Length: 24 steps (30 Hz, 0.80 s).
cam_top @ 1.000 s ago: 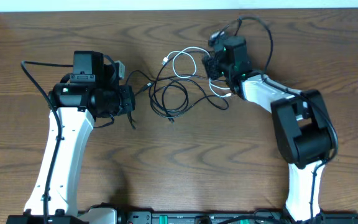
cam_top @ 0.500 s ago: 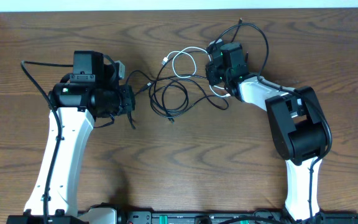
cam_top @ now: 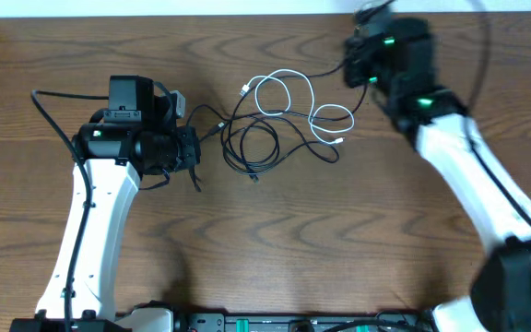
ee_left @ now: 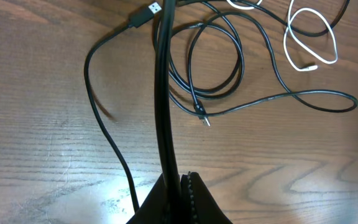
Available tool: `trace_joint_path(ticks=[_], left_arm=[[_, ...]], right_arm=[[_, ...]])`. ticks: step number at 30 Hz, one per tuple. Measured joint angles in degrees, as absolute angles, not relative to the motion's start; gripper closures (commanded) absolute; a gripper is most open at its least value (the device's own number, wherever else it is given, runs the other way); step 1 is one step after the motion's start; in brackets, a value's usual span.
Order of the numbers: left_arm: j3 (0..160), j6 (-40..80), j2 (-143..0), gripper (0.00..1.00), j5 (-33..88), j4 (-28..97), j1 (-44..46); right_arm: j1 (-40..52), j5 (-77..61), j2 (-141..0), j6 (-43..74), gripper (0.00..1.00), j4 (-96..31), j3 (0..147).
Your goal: Untangle cables
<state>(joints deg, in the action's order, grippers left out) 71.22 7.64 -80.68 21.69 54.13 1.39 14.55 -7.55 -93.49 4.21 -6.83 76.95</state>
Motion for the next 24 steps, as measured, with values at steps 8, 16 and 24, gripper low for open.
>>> trace_joint_path(ticks=[8,16,24], left_arm=[[71.22,7.62,-80.68,0.92,21.69,54.17,1.39],[71.22,7.62,-80.68,0.92,21.69,54.26,1.39],[71.22,7.62,-80.68,0.92,21.69,54.28,1.39]], right_arm=[[13.06,-12.78,-89.36,1.37,0.90,-17.28,76.99],[13.52,-18.46,-89.91,0.69,0.46,-35.20,76.93],[16.93,-19.40,-98.32,-5.17,0.25,-39.16,76.95]])
